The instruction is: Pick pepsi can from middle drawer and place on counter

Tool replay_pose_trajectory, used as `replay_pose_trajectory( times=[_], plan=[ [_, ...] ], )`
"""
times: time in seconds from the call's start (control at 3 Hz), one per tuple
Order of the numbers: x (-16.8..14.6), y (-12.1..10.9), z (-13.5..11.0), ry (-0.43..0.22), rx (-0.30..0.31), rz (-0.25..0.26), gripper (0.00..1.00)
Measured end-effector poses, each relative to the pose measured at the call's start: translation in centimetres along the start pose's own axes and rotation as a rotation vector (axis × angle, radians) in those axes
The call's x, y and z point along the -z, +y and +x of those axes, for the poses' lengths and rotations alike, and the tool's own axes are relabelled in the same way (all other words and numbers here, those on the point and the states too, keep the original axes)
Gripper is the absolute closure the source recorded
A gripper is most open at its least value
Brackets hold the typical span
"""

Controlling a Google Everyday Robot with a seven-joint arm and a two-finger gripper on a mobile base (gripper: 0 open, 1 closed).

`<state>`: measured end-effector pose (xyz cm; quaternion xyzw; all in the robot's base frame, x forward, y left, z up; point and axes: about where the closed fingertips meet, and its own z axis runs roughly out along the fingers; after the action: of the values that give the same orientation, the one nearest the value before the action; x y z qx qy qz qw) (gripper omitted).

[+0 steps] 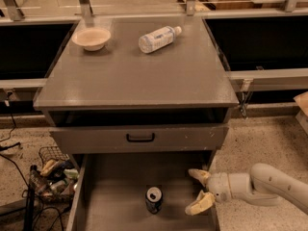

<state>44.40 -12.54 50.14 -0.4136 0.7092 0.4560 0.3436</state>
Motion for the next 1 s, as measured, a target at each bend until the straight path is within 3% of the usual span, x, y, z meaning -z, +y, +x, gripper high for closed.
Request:
replay_pose_trajectory(
  times=[0.67,1.0],
  plan=[
    [-2.0,-2.4,0.0,-0.082,-0.022,-0.002,0.00],
    [-2.1,-2.4,0.0,-0.082,-0.021,-0.003,0.00]
  ],
)
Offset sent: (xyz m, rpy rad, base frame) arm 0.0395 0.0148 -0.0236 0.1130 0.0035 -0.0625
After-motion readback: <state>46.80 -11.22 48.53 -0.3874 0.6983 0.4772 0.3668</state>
